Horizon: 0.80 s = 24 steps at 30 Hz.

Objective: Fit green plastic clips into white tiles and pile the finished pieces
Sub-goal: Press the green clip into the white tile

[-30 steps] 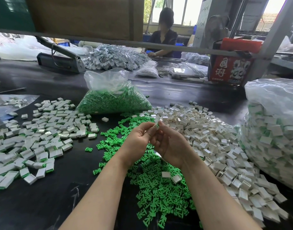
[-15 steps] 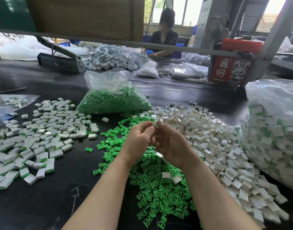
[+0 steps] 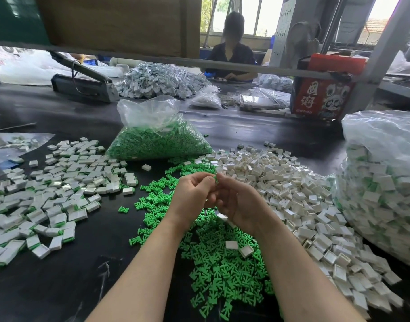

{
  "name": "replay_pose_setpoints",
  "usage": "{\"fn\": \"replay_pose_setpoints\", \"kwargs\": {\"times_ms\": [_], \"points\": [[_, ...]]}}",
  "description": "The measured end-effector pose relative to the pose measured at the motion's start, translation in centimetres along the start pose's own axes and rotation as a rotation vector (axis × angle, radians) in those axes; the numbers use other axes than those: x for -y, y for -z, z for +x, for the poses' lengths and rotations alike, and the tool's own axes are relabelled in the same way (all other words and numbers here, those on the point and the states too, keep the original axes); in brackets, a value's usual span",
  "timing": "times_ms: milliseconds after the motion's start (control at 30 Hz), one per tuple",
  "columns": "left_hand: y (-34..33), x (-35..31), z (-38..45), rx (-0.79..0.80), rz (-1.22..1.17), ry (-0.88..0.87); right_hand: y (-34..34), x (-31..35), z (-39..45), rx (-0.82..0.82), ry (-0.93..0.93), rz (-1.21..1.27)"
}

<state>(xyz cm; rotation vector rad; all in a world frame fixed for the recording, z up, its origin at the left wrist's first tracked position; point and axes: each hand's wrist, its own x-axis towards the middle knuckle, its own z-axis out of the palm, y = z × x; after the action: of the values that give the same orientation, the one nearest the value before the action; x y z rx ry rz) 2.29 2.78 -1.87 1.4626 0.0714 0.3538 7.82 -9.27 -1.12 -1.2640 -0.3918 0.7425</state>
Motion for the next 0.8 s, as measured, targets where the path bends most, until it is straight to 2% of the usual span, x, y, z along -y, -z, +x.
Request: {"fn": "replay_pose_setpoints", "kwargs": {"times_ms": [333,800], "points": [[-1.1,-0.3,-0.1,-0.128,-0.022,0.045,-0.4,-0.1,-0.1,-0.049,0.043,-0.070],[-1.8,0.3,0.0,-0.106,-0.128,0.112,-0.3,-0.8,-0.2,-0.154,0.129,-0.085]]}}
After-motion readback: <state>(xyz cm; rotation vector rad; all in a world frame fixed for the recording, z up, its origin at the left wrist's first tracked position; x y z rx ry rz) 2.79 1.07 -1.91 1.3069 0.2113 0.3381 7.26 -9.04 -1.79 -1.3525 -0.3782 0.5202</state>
